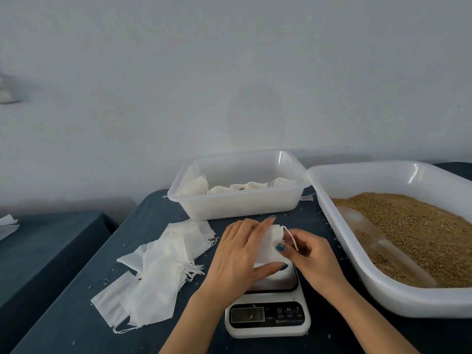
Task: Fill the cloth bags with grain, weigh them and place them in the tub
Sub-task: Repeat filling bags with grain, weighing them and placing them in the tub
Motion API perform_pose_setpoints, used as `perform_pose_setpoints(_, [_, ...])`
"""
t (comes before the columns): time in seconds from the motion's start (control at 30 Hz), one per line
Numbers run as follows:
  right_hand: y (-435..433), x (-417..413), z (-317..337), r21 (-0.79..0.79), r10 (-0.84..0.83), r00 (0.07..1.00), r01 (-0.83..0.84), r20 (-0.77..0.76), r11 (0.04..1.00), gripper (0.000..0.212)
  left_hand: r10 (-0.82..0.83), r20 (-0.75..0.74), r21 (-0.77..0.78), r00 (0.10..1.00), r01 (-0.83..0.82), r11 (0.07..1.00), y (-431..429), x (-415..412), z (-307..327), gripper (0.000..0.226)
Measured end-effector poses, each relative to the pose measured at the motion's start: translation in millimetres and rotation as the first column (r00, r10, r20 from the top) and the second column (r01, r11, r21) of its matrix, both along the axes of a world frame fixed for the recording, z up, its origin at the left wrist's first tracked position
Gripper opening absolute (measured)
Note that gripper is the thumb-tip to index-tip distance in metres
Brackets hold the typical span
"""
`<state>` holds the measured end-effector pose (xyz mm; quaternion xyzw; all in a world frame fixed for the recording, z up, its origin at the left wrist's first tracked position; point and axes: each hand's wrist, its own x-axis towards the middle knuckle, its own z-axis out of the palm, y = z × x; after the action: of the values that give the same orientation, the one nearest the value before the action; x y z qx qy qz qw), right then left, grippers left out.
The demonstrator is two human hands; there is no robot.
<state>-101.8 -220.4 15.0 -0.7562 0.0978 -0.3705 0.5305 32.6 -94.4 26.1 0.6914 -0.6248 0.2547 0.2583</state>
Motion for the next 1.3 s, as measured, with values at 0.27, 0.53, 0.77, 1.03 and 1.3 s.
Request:
perform_pose_setpoints(0.27, [-0.3, 0.7, 0.2, -0.062, -0.052, 0.998, 0.054, 0.027, 0.997, 0.009, 0.039, 0.063, -0.005, 0.997, -0.039, 0.999, 2.0, -2.3, 3.5, 0.077])
perform_pose_setpoints(0.53, [3.4, -3.1, -1.8, -0.304, -0.237, 0.971, 0.232, 0.022, 0.924, 0.021, 0.076, 0.107, -0.016, 0.991, -0.075, 0.997, 1.9, 0.1, 2.4, 0.071])
perform_pose_setpoints(0.77, [11.6, -4.5, -1.5, -0.474, -0.247, 0.969, 0.216, -0.002, 0.854, 0.015, 0.05, 0.085, 0.031, 0.995, -0.053, 0.998, 2.2, 2.2, -1.3, 0.071])
perform_pose_setpoints(1.03, [14.2, -4.0, -3.3, -0.38, -0.201, 0.976, 0.156, -0.08, 0.912, 0.012, 0.003, 0.002, 0.023, 1.0, -0.003, 1.0, 2.1, -5.3, 4.0, 0.071])
perform_pose_setpoints(1.3, [15.2, -3.0, -2.7, -0.368, -0.178, 0.981, 0.14, -0.072, 0.919, 0.024, 0.036, 0.001, 0.022, 0.999, -0.036, 0.999, 2.6, -2.9, 4.4, 0.048])
